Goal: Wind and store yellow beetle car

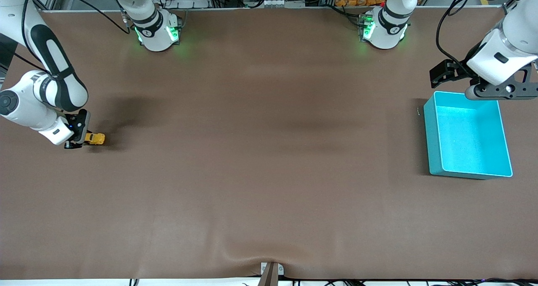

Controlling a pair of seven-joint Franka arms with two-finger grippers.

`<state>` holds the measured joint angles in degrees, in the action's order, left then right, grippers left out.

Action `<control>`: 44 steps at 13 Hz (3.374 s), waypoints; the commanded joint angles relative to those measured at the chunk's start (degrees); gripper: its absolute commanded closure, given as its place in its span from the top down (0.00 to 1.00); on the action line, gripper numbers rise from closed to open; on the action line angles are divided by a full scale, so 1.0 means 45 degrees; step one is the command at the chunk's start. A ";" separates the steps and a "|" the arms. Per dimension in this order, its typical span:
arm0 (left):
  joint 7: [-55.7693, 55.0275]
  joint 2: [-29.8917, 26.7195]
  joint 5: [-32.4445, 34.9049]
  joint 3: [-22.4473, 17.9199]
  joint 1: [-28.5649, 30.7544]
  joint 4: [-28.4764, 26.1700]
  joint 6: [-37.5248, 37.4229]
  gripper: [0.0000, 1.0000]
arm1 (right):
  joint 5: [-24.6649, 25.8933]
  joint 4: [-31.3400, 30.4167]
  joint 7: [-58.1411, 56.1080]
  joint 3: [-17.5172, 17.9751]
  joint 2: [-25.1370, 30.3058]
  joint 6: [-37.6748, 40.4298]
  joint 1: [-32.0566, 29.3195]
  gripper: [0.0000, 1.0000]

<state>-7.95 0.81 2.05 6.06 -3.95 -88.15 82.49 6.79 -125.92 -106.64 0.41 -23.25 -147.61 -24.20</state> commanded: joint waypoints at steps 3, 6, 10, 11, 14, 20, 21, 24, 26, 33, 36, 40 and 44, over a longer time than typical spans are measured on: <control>0.0184 -0.0004 -0.0181 0.0021 0.0076 0.0175 -0.0088 1.00 | 0.0170 0.0639 -0.0657 0.0123 -0.1436 -0.0283 -0.0853 0.38; 0.0223 -0.0004 -0.0222 -0.0077 0.0077 0.0175 -0.0088 1.00 | 0.0151 0.0795 -0.0637 0.0123 -0.1436 -0.0167 -0.0912 0.51; 0.0165 -0.0004 -0.0202 -0.0077 0.0096 0.0175 -0.0088 1.00 | -0.0160 0.1925 -0.0599 0.0162 -0.1436 0.1978 -0.0892 0.84; 0.0145 0.0015 -0.0202 -0.0077 0.0096 0.0175 -0.0088 1.00 | -0.0452 0.2373 -0.0618 0.0162 -0.1436 0.2698 -0.0892 1.00; 0.0087 0.0015 -0.0163 -0.0077 0.0077 0.0175 -0.0088 1.00 | -0.0650 0.3995 -0.0637 0.0142 -0.1436 0.5102 -0.0834 1.00; 0.0048 0.0015 -0.0143 -0.0077 0.0096 0.0175 -0.0088 1.00 | -0.1490 0.5499 -0.0521 0.0103 -0.1358 0.7564 -0.1166 1.00; 0.0048 0.0015 -0.0143 -0.0077 0.0115 0.0175 -0.0088 1.00 | -0.1703 0.5696 -0.0481 0.0103 -0.1358 0.7897 -0.1282 1.00; 0.0028 0.0015 -0.0143 -0.0175 0.0116 0.0175 -0.0088 1.00 | -0.2563 0.5815 -0.0422 0.0084 -0.1280 0.8486 -0.1672 1.00; 0.0028 0.0015 -0.0143 -0.0194 0.0116 0.0175 -0.0088 1.00 | -0.2584 0.5989 -0.0403 0.0084 -0.1260 0.8525 -0.1712 1.00; -0.0030 0.0093 -0.0104 -0.0194 0.0349 -0.0038 -0.0088 1.00 | -0.2603 0.8935 0.1584 0.0161 -0.1143 1.1800 -0.1713 1.00; -0.0089 0.0482 -0.0104 -0.0194 0.0583 -0.1168 0.0241 1.00 | -0.3207 0.9818 0.3052 0.0201 -0.0132 1.2763 -0.1305 1.00; -0.0809 0.0386 -0.0085 -0.0194 0.1597 -0.4271 0.3790 1.00 | -0.3326 0.9858 0.5724 0.0240 0.1238 1.3075 -0.0173 1.00; -0.1805 0.0386 -0.0026 -0.0194 0.2107 -0.7201 0.7327 1.00 | -0.3307 1.0249 0.9940 0.0298 0.2235 1.3505 0.1175 1.00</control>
<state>-13.31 4.73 1.81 4.86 4.61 -113.74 109.56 -7.51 -79.79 -68.76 1.84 -15.00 -88.02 -20.87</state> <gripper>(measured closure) 0.000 0.000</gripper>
